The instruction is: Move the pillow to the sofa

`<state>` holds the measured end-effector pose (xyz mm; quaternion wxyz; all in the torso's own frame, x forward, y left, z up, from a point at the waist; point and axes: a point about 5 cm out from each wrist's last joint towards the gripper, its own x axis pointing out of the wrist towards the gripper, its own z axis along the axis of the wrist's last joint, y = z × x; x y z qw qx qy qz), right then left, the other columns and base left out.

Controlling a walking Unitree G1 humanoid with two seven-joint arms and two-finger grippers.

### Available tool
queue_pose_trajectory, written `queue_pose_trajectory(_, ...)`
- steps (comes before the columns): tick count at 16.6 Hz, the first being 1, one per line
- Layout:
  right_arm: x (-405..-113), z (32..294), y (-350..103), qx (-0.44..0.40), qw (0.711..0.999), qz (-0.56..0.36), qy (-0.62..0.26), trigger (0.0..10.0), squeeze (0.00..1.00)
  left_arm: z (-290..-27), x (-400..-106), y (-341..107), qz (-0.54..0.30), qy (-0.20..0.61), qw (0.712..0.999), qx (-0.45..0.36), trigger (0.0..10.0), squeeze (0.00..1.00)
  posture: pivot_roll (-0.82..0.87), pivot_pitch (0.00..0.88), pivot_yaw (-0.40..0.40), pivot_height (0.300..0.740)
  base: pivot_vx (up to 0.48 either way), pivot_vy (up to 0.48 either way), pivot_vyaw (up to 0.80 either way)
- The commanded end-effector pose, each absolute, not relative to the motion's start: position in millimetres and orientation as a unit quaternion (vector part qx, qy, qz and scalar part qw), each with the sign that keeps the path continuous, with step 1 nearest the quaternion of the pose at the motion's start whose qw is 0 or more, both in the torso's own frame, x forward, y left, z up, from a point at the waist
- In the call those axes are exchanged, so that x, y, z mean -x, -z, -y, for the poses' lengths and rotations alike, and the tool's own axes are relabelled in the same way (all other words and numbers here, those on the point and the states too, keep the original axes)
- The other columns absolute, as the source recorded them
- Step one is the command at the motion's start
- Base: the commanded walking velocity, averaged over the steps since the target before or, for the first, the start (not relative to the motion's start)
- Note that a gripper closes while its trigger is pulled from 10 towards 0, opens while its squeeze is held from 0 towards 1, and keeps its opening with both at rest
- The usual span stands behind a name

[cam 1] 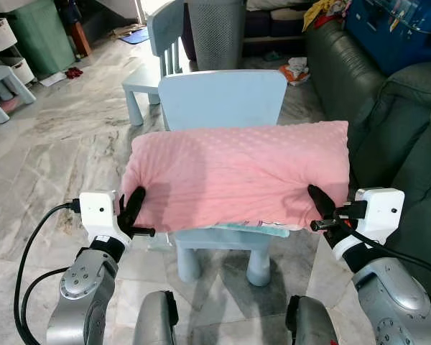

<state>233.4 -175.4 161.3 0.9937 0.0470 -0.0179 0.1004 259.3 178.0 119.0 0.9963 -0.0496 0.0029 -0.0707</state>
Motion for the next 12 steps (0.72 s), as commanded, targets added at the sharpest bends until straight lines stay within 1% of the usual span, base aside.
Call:
queue_pose_trajectory(1, -233.4, 177.6, -167.9, -0.044, 0.994, 0.035, -0.09, 10.0, 0.0, -186.2, -258.4, -119.3, -0.003, 0.053, 0.998, 0.036, 10.0, 0.0, -0.15, 0.0, 0.075, 0.569, 0.0, 0.0, 0.0)
queue_pose_trajectory(6, -233.4, 177.6, -167.9, -0.044, 0.994, 0.035, -0.09, 10.0, 0.0, -186.2, -258.4, -119.3, -0.003, 0.053, 0.998, 0.036, 10.0, 0.0, -0.15, 0.0, 0.075, 0.569, 0.0, 0.0, 0.0)
queue_pose_trajectory(8, -233.5, 179.1, -170.5, -0.042, 0.995, 0.04, -0.086, 10.0, 0.0, -183.9, -259.6, -117.8, -0.005, 0.062, 0.997, 0.038, 10.0, 0.0, -0.17, 0.0, 0.086, 0.579, 0.0, 0.0, 0.0)
queue_pose_trajectory(9, -233.7, 181.2, -174.3, -0.041, 0.995, 0.046, -0.081, 10.0, 0.0, -181.2, -261.4, -116.1, -0.01, 0.075, 0.996, 0.041, 10.0, 0.0, -0.17, 0.0, 0.087, 0.594, 0.0, 0.0, 0.0)
queue_pose_trajectory(12, -232.9, 180.4, -172.7, -0.046, 0.995, 0.043, -0.082, 10.0, 0.0, -180.5, -261.5, -115.4, -0.013, 0.076, 0.996, 0.042, 10.0, 0.0, -0.17, 0.0, 0.089, 0.624, 0.0, 0.0, 0.0)
